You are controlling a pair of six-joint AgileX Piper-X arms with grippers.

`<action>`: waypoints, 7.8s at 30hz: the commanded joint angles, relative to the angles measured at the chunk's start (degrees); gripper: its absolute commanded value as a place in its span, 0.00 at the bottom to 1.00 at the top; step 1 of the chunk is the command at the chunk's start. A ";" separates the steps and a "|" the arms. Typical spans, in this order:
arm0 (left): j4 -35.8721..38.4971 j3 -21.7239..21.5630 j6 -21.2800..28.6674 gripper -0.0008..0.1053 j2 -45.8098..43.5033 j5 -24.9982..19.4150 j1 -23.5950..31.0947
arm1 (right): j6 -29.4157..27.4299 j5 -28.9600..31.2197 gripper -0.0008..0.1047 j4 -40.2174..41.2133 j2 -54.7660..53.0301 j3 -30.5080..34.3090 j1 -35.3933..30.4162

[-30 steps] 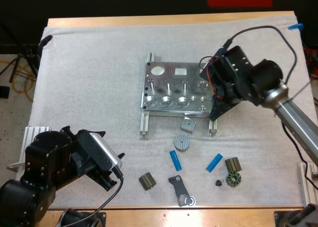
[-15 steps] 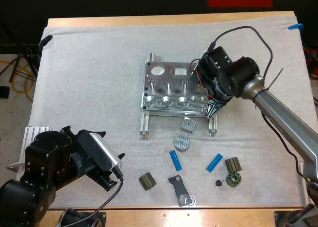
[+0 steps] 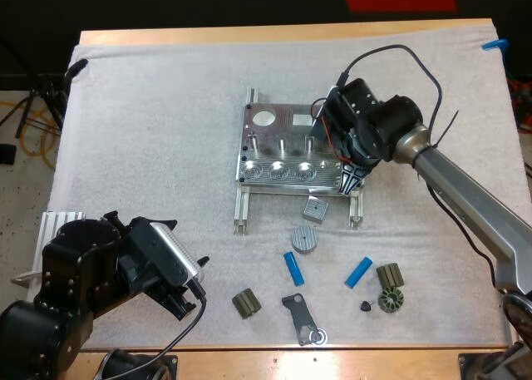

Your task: Load cells from right to left

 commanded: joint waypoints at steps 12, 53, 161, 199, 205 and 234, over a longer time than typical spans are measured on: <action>0.00 -0.34 0.04 0.62 -0.33 0.35 0.01 | -1.27 1.15 0.01 0.25 2.33 -0.68 -0.28; 0.00 -0.34 0.04 0.62 -0.33 1.18 0.01 | -1.97 4.09 0.01 0.73 3.60 -0.68 -0.28; -0.12 -0.34 0.04 0.62 -0.33 1.69 0.01 | 3.51 4.57 0.36 -1.11 5.44 -4.62 -0.28; -3.55 -0.34 -1.97 0.62 -0.33 5.50 0.01 | 29.09 -3.83 0.53 15.63 -16.77 -4.62 -0.28; -3.55 -0.34 -1.97 0.62 -0.33 6.41 0.01 | 30.96 -5.27 0.53 19.80 -21.35 -4.62 -0.28; -8.74 -0.34 -2.21 0.62 5.93 6.31 -3.68 | 39.12 -25.44 0.53 23.86 -42.19 -4.62 -0.28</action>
